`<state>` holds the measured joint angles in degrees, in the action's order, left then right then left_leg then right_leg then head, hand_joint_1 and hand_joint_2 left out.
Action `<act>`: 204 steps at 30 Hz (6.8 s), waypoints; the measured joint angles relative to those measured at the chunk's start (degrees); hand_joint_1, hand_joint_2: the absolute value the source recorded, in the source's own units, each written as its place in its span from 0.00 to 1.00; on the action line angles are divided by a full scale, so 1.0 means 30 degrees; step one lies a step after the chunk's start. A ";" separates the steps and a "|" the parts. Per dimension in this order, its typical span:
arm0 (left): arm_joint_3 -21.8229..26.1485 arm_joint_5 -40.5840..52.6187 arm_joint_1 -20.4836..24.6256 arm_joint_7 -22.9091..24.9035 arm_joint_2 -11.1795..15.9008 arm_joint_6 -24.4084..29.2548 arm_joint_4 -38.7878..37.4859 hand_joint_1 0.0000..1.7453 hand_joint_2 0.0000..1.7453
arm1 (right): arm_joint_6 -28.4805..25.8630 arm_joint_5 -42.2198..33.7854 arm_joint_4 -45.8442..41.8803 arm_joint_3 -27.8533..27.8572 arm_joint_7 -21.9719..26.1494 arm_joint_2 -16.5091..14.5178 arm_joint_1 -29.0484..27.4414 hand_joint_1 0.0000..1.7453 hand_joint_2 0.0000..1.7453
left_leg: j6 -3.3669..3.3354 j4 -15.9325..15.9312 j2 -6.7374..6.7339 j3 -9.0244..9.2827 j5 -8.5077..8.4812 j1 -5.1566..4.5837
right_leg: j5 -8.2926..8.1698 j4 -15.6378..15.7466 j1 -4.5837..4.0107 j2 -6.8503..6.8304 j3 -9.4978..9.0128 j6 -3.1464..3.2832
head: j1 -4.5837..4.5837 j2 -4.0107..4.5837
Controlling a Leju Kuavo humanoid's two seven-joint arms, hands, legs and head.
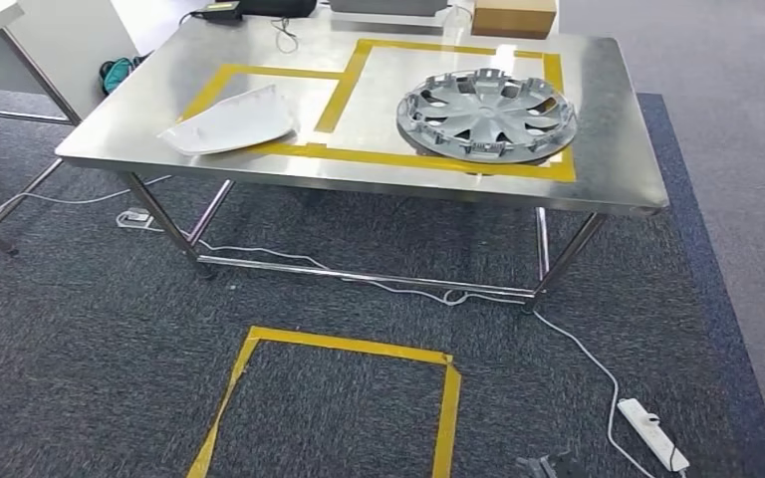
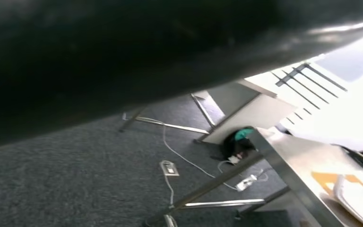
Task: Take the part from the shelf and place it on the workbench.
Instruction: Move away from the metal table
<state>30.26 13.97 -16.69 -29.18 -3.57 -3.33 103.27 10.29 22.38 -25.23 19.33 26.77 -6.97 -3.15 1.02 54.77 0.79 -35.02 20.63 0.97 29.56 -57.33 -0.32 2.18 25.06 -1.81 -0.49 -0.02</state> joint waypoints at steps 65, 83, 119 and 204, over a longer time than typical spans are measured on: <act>1.6570 0.9903 0.5119 0.2528 -0.5200 -0.2041 -1.7285 0.00 0.00 | -0.0189 -0.0395 -0.0200 0.0304 -0.0690 0.0228 -0.1016 0.00 0.00 | 0.0174 0.0306 0.0999 0.1058 0.1197 0.0262 | -0.1006 0.1068 -0.0268 -0.0125 0.0852 0.0768 | 0.0048 0.0000; 1.7045 1.1509 0.5344 0.2171 -0.5052 -0.2055 -1.8209 0.00 0.00 | -0.0415 -0.0042 -0.0226 0.0417 -0.0949 0.0397 -0.0907 0.00 0.00 | -0.0021 0.1312 -0.0284 0.0650 0.1819 0.0508 | 0.1428 -0.2483 0.0650 -0.1091 0.2525 -0.0564 | 0.0006 0.0000; 1.7138 1.3901 0.5689 0.0060 -0.3211 -0.1911 -2.1709 0.00 0.00 | -0.0067 0.0373 -0.1409 0.1802 -0.2415 -0.0280 -0.2192 0.00 0.00 | -0.0299 0.0955 0.0554 0.0698 0.1580 0.0125 | 0.1206 -0.4046 0.0209 -0.0673 0.3295 -0.0281 | -0.0080 0.0000; 1.7189 1.3906 0.6126 -0.0627 -0.3000 -0.1944 -2.2520 0.00 0.00 | 0.1330 0.4914 -0.2423 0.7402 -0.1016 -0.1607 -0.1515 0.00 0.00 | -0.0275 0.1074 0.0008 0.0280 0.1511 -0.0427 | 0.0235 -0.0154 0.0004 -0.0734 0.1351 0.0211 | 0.0046 0.0000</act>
<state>81.83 55.69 1.68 -31.06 -12.57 -9.16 35.71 14.28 37.12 -32.50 41.53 23.72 -11.79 -7.69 0.19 57.99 0.81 -34.18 25.17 -0.31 30.27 -57.79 -0.30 -0.02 29.11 -1.17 -0.35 -0.02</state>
